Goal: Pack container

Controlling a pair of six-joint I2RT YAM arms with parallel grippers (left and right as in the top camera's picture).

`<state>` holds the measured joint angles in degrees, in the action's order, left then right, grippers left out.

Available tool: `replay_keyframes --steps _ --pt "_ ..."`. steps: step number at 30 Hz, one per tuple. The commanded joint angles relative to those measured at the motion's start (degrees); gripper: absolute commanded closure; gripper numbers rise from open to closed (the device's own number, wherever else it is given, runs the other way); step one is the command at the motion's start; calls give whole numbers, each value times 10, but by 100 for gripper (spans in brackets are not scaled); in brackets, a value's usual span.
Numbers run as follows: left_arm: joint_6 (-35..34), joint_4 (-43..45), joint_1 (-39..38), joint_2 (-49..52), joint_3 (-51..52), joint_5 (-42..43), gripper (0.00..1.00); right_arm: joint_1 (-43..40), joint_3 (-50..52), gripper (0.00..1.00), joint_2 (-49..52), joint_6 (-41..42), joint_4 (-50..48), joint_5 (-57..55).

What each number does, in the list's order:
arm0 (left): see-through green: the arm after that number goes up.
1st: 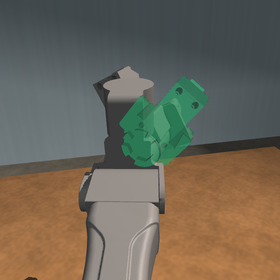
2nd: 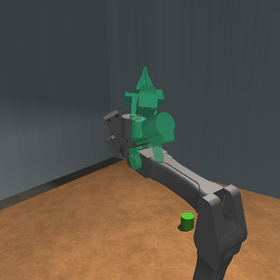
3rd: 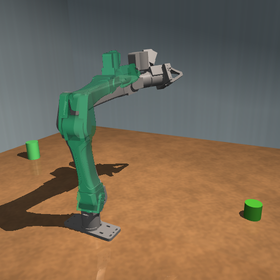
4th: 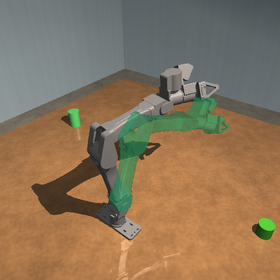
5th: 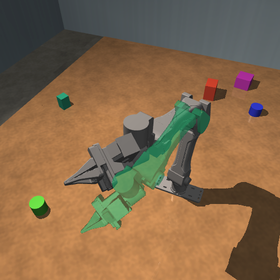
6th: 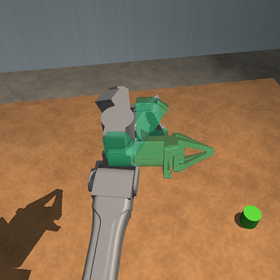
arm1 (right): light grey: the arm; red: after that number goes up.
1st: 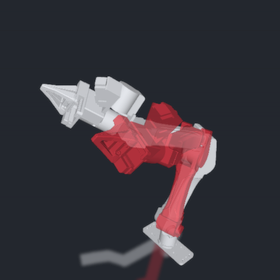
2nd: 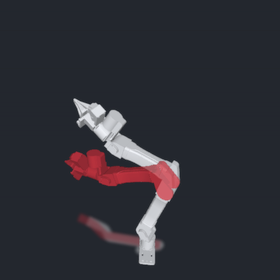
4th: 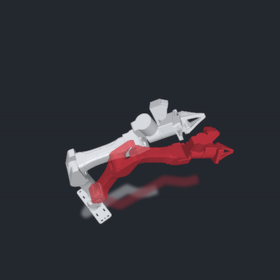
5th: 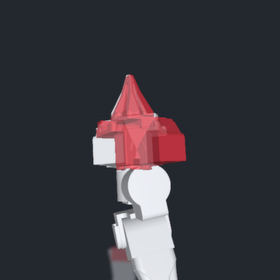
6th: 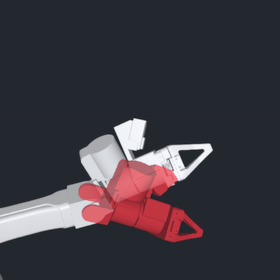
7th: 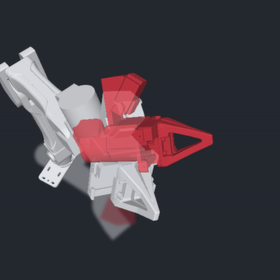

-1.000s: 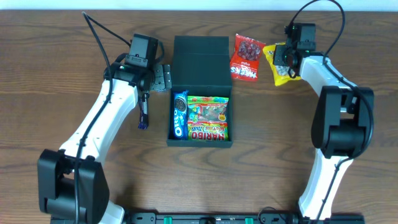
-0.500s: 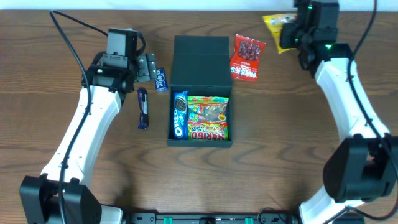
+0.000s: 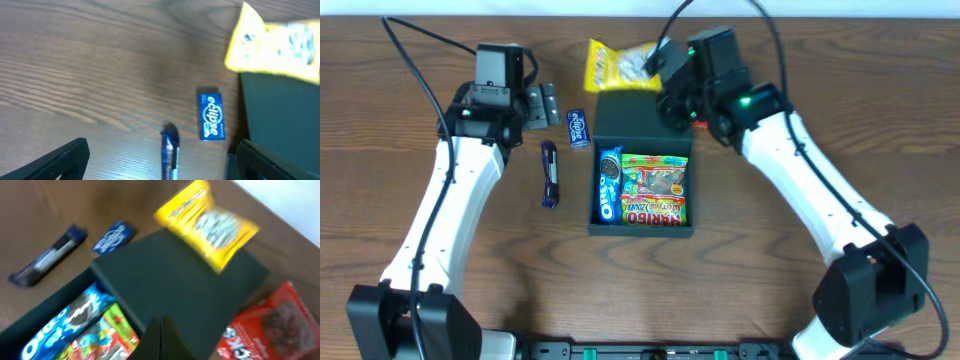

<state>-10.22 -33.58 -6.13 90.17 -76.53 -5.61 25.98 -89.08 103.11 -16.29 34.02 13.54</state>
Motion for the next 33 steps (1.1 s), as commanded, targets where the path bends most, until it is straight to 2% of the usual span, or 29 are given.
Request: replay_keyframes --steps 1,3,4,6,7,8,11,14,19,26,29,33 --pt "10 1 16 -15 -15 -10 5 10 -2 99 -15 -36 3 -14" --pt "10 4 22 -15 -16 -10 5 9 -2 95 -15 -35 -17 -27" --pt "10 5 24 -15 -16 -9 5 8 -2 83 -15 -35 -31 -28" --pt "10 9 26 -15 -16 -9 3 5 -2 75 -14 -35 -62 -28" --pt "10 9 27 -15 -16 -8 3 4 -2 67 -12 -35 -73 -28" --pt "10 10 28 -15 -16 -8 2 3 -2 51 -11 -34 -87 -28" --pt "10 18 28 -15 -15 -7 3 3 -2 42 -7 -10 -110 -28" --pt "11 48 28 -14 -15 10 5 2 -2 36 -6 23 -116 -43" --pt "26 160 28 14 -15 68 3 -9 -2 31 -6 105 -112 -127" --pt "25 313 25 119 -20 162 0 -61 -2 27 -6 170 -66 -130" --pt "26 326 15 176 -61 179 0 -85 -2 27 -6 178 -42 -120" --pt "65 304 -10 265 -169 185 0 -110 -2 26 -6 184 -20 -116"
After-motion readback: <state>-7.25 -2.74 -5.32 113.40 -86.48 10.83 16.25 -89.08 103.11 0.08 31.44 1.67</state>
